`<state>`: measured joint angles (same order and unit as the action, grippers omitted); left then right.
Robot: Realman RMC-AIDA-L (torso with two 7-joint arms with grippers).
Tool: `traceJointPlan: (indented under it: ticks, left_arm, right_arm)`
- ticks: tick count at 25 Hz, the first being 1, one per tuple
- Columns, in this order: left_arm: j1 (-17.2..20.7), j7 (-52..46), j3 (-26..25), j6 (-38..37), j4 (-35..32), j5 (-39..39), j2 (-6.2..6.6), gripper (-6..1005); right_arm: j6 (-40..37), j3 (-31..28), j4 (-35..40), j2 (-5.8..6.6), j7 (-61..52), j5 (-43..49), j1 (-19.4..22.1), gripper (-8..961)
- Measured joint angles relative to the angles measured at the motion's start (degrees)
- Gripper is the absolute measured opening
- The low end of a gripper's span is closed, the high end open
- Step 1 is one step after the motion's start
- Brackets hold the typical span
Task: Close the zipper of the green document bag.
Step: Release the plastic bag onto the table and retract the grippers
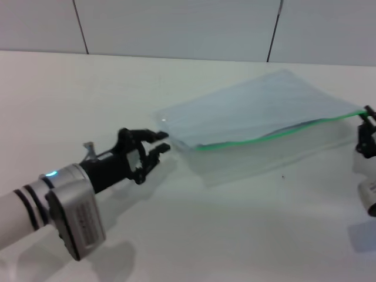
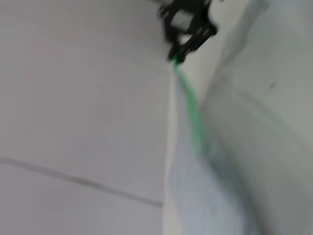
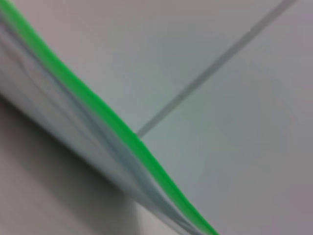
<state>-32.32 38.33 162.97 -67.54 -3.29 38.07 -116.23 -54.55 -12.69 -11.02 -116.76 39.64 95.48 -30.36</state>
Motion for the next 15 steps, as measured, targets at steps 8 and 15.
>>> traceJointPlan:
  ticks: [8,15]
  left_arm:
    - [3.3,-2.9,-1.3,-6.7,0.3,10.8,0.31,353]
    - [4.1,-8.9,-1.5,-11.2,0.3,19.4,0.24,542]
  right_arm:
    - [-0.1,0.0,0.6,-0.16,0.0,-11.4,0.6,174]
    - [-6.3,0.3,-1.7,-0.31,-0.6,-23.8,1.4,188]
